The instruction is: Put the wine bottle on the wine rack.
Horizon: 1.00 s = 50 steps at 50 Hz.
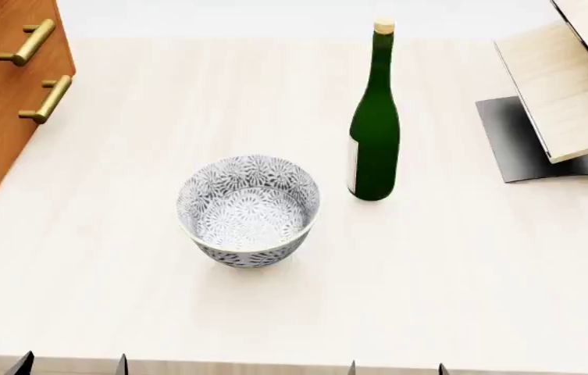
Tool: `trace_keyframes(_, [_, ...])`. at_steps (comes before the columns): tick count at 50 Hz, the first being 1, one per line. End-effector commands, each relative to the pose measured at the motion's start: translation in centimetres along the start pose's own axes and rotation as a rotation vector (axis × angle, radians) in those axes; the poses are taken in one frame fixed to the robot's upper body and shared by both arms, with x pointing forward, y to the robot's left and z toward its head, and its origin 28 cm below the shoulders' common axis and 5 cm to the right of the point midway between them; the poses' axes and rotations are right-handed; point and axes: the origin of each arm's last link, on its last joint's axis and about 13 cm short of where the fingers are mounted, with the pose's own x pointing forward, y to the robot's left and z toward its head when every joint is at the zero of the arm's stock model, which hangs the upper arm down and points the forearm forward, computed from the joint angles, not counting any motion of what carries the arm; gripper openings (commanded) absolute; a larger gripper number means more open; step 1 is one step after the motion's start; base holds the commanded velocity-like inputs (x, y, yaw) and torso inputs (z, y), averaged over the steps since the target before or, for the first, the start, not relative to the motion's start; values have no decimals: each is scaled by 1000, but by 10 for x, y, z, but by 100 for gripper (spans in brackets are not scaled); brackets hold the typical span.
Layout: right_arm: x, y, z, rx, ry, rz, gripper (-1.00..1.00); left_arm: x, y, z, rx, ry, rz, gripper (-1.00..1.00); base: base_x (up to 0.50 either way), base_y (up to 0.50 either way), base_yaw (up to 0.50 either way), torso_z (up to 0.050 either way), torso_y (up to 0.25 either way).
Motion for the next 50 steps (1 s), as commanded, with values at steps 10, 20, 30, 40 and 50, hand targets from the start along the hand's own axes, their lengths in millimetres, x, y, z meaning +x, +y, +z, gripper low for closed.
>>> trace_keyframes(10, [1,-2,1,-14,-12,1,100,0,-2,1,19,-13,4,100,0,0,0,0,0])
trace_keyframes(20, [-10,-3,30,-1,-100,13,100,-10,-2,22,69,-99,12,100,0,0,0,0,0])
trace_keyframes(30, [-34,-3,72,30,-258,44,100,-33,-2,64,78,-293,29,100,0,0,0,0,0])
trace_keyframes(40, [-53,-3,99,43,-398,58,100,-53,-2,91,58,-421,39,100,0,0,0,0,0])
trace_keyframes(50, [-65,-4,113,48,-540,50,100,-64,-1,103,49,-539,58,100,0,0,0,0,0])
